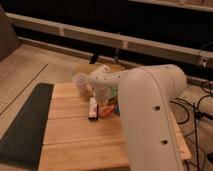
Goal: Push the eraser across the table
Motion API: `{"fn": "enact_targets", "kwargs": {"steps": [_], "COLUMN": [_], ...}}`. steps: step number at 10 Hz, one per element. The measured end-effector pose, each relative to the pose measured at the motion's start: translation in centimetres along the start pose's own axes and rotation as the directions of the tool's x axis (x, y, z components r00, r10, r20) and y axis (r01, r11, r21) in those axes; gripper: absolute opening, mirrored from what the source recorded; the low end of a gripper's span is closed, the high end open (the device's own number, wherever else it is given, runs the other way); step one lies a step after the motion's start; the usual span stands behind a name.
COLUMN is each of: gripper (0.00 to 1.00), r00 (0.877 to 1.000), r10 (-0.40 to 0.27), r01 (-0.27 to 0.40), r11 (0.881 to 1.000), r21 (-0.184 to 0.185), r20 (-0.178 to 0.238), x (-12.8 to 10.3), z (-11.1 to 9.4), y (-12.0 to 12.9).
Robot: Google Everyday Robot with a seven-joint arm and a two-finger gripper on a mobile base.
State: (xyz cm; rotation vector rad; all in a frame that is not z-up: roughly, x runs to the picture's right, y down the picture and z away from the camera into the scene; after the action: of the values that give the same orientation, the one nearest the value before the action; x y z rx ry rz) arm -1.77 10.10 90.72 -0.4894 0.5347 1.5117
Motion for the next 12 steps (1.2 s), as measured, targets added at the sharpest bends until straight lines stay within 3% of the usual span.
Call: {"fn": "enact_targets", "kwargs": {"steps": [12], "gripper": [0.0], "r00": [0.998], "r10": [-0.06], "r01": [0.06], "r11": [0.998], "r21": [-0.003], "r20": [0.0], "x": [-0.3], "z": [0.7], "y": [3.5]}}
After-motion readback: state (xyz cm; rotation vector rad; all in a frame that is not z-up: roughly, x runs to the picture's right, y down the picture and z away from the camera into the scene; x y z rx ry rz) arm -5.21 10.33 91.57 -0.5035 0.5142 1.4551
